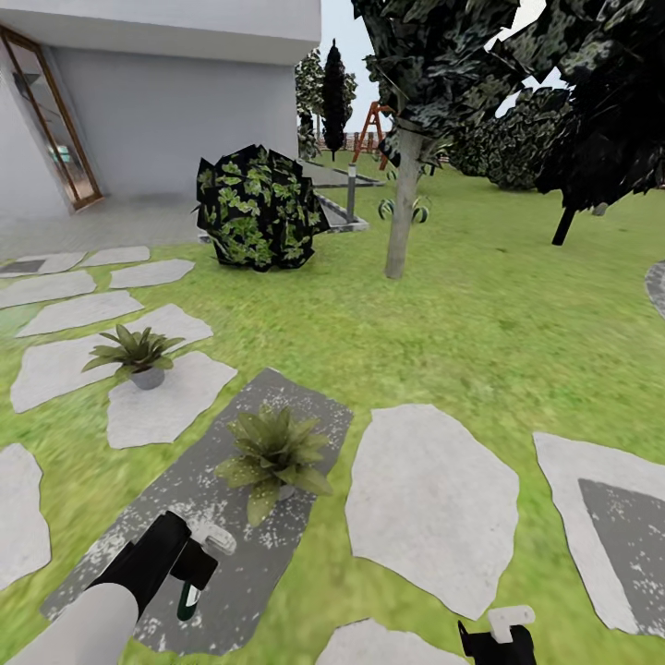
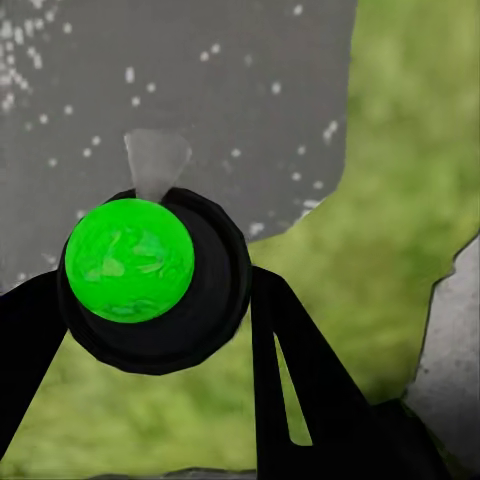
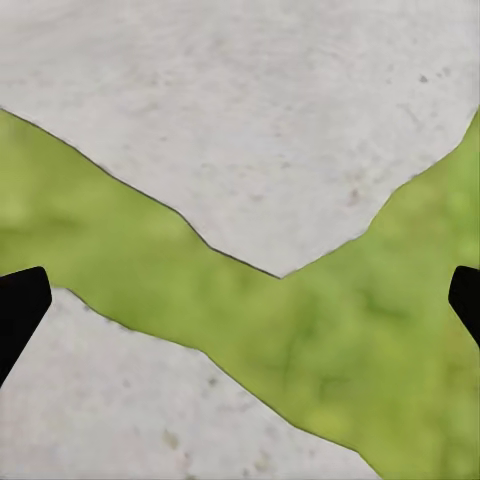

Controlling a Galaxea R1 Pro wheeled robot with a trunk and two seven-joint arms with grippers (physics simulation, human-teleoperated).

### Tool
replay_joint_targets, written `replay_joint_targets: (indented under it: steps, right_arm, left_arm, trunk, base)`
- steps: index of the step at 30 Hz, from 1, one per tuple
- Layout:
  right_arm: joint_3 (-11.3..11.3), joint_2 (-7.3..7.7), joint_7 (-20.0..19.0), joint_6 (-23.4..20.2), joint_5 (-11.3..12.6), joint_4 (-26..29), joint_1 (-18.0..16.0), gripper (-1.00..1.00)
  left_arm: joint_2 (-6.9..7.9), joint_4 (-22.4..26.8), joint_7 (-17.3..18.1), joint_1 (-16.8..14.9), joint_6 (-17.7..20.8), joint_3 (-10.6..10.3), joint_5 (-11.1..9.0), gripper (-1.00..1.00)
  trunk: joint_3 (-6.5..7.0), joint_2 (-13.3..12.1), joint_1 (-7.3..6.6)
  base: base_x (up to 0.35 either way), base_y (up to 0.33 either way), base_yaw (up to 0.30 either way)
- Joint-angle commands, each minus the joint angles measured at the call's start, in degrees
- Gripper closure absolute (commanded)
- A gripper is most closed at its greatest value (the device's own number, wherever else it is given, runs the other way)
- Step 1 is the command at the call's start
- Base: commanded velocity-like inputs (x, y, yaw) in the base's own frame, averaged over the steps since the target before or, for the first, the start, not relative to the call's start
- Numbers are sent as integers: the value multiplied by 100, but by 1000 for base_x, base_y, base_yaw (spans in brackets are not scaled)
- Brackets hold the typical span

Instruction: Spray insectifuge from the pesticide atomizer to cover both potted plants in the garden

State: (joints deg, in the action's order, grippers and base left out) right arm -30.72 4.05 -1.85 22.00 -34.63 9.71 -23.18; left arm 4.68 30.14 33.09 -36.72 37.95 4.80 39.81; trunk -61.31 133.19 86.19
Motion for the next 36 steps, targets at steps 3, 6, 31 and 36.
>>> replay_joint_targets:
  steps: [3,6,31,36]
  right_arm:
    - [-47,0,-18,23,-35,-4,-3,-100]
    - [-48,0,-18,23,-37,-4,-2,-100]
    - [-44,0,-18,23,-41,-4,-2,-100]
    - [-41,-5,-20,23,-41,-4,-4,-100]
  left_arm:
    - [-10,9,48,-2,11,21,62,100]
    - [-11,9,48,-2,11,28,62,100]
    - [-11,10,48,-2,14,73,43,100]
    - [-15,18,57,-2,26,90,-1,100]
  trunk:
    - [-5,2,-1]
    - [-5,2,-1]
    - [-5,2,-1]
    - [-5,2,-1]
  base:
    - [113,-174,0]
    - [148,-231,0]
    - [75,-235,115]
    - [0,-235,277]
